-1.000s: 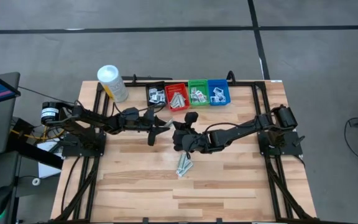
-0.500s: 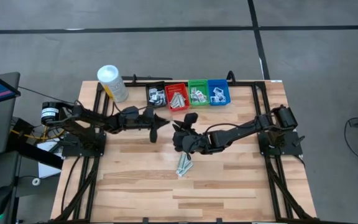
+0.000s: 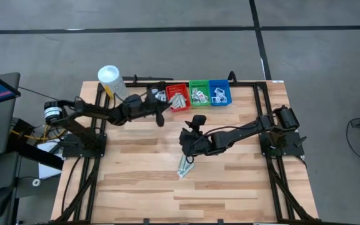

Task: Pick & Place First Aid Supplies
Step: Put the green bandage pack into the red bin

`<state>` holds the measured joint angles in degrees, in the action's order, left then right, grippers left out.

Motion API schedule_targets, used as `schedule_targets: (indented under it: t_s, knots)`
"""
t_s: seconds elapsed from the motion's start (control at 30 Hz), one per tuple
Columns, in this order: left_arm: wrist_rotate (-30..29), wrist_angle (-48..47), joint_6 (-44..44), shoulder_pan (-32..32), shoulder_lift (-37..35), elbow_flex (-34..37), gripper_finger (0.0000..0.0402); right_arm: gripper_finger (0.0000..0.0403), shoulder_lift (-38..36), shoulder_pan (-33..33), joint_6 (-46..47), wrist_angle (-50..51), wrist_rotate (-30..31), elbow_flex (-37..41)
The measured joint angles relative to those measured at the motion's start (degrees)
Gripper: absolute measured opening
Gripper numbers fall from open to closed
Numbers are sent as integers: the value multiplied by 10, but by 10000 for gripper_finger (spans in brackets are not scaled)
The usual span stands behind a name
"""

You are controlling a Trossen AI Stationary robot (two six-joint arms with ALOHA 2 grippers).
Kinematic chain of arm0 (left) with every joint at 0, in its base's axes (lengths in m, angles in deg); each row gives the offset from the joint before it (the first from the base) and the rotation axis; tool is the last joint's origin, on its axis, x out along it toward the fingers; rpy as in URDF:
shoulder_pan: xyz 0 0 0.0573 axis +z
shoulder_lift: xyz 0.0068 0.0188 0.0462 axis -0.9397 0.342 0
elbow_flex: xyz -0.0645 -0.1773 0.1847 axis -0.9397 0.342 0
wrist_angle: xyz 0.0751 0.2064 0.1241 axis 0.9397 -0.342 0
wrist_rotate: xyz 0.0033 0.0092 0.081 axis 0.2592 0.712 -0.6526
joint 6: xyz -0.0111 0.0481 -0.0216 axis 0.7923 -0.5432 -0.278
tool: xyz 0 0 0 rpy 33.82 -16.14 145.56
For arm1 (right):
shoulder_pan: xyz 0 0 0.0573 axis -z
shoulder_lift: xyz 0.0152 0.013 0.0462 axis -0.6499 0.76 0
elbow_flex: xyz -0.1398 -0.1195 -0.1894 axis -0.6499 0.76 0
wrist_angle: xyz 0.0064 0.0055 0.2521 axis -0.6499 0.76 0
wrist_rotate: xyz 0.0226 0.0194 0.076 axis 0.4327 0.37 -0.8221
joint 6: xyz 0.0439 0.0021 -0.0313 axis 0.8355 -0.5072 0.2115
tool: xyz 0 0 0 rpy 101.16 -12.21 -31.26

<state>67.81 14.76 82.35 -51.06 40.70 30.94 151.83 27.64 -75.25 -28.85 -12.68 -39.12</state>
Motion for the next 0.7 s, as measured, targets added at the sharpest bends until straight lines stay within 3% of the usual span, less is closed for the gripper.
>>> schedule_targets:
  t_s: [0.2, 0.4, 0.7]
  knots:
    - [0, 0, 2, 29, 81, -62, 6, 135, 1, 3, 57, 27, -6, 36]
    - [0, -1, 22, 61, 166, -112, 9, 110, 2, 0, 109, 22, -60, 69]
    - [2, 1, 49, 101, 198, -124, 18, 108, 2, -18, 114, 6, -106, 73]
